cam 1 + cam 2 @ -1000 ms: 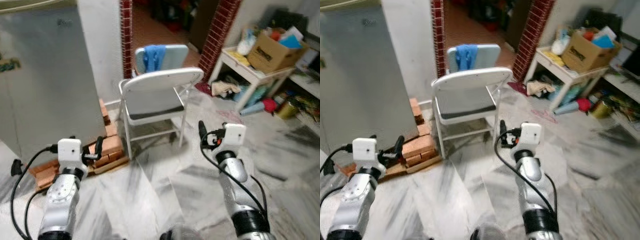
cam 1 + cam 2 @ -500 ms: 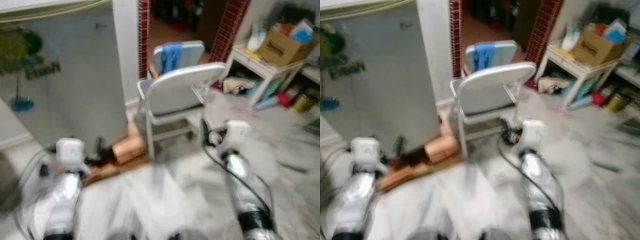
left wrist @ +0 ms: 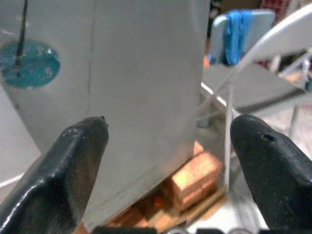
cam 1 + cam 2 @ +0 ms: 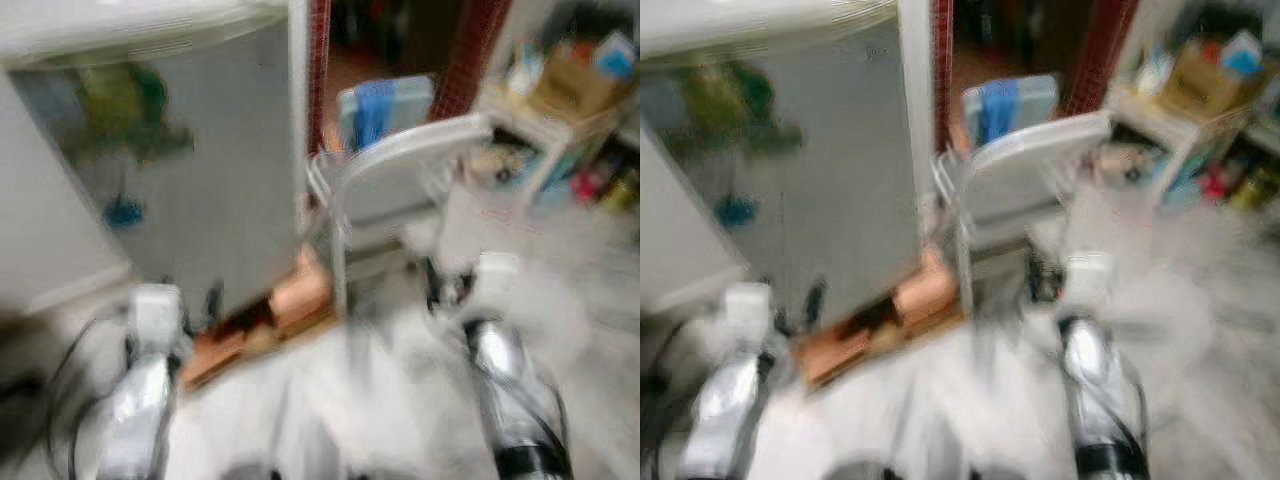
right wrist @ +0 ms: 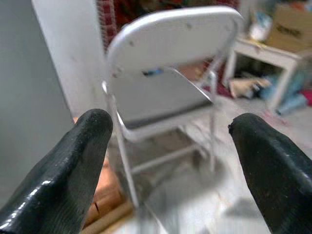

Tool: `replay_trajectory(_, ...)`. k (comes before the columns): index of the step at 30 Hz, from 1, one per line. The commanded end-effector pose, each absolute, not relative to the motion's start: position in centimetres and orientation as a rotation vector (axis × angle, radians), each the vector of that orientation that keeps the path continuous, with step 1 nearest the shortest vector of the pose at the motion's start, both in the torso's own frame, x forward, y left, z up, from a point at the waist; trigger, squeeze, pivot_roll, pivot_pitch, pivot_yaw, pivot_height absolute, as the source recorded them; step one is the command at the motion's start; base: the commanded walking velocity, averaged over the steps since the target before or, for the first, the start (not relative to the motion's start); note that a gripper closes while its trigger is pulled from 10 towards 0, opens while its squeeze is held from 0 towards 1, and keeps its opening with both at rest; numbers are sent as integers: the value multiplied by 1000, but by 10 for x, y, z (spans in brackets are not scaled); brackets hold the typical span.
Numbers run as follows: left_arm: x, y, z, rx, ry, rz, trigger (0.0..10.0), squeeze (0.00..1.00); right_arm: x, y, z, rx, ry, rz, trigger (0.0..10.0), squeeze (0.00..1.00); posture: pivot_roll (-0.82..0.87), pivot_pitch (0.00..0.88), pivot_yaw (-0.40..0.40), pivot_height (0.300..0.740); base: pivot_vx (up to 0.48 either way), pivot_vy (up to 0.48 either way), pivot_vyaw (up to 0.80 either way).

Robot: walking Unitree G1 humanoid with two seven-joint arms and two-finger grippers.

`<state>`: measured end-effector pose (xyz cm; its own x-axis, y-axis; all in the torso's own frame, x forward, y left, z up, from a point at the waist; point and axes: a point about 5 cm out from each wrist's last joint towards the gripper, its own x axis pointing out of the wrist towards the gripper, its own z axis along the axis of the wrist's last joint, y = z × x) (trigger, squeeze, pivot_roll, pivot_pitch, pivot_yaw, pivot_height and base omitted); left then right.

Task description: Restocking fridge

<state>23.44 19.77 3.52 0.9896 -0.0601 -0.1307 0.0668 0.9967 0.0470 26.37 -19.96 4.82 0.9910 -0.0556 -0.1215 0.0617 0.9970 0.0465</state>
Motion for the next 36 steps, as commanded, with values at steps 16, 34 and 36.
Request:
replay_trajectory(16,234,206,36,84,123,-45,10000,0,271,-185,56,64,91,-9,10000,0,12,0,-43,740,0,480,-422)
replay_trajectory(34,232,206,33,104,136,-37,10000,0,275,-183,56,38,92,18,10000,0,17,0,-52,740,0,480,0)
replay_trajectory(36,232,206,33,107,136,-37,10000,0,275,-183,56,38,92,20,10000,0,19,0,-54,740,0,480,0)
